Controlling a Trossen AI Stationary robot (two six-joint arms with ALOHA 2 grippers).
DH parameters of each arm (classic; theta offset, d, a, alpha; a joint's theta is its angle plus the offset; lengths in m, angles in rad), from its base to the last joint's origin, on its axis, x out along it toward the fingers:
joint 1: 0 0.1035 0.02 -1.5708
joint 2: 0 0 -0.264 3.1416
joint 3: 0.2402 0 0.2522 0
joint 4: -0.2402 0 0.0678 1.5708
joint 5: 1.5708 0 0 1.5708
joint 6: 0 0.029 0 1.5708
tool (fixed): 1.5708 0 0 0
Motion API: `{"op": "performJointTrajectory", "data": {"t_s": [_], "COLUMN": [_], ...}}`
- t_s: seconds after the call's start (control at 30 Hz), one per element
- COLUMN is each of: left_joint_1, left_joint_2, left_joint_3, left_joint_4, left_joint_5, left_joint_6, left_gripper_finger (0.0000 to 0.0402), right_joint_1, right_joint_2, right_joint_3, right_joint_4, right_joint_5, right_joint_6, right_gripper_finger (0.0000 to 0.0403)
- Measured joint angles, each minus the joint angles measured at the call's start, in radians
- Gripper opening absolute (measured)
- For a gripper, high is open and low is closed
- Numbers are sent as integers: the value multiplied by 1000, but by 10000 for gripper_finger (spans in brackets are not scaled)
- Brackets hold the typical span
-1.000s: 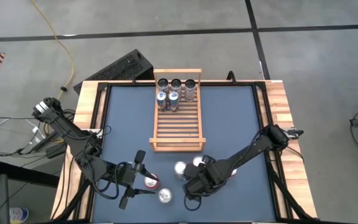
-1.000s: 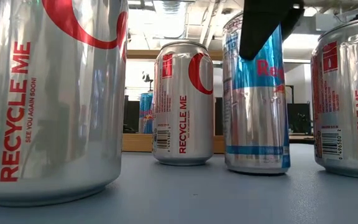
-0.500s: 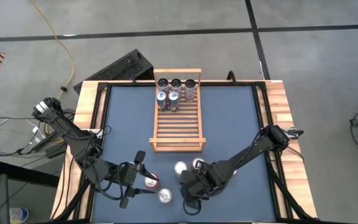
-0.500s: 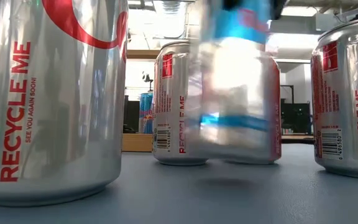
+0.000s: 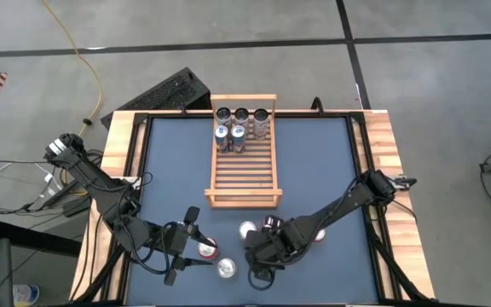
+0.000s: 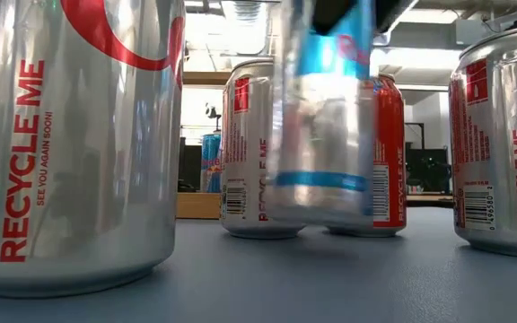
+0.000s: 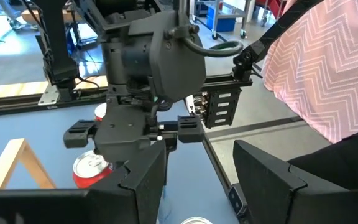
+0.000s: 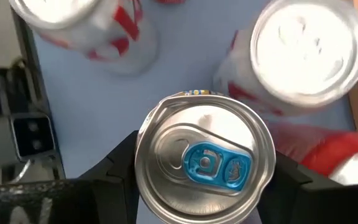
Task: Place canned beverage on shelf
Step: Put the blue soda can on the shelf aligned with the other blue soda cans
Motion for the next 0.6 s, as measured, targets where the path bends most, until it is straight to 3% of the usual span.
{"op": "performJointTrajectory", "data": {"t_s": [0.3,0.6], "left_joint_1": [0,0], "left_joint_2": [0,0], "left_joint_3": [0,0], "left_joint_4": [0,-2], "left_joint_5": [0,-1], "left_joint_6": [0,0], "left_gripper_finger": [178,178], "right_joint_1": [0,1], "right_joint_2": [0,-3], "right_joint_3": [0,2], "right_joint_4": [-73,-29], "right_joint_5": [31,15], "right_joint_6": [-18,-31], "right_gripper_finger": [230,294]}}
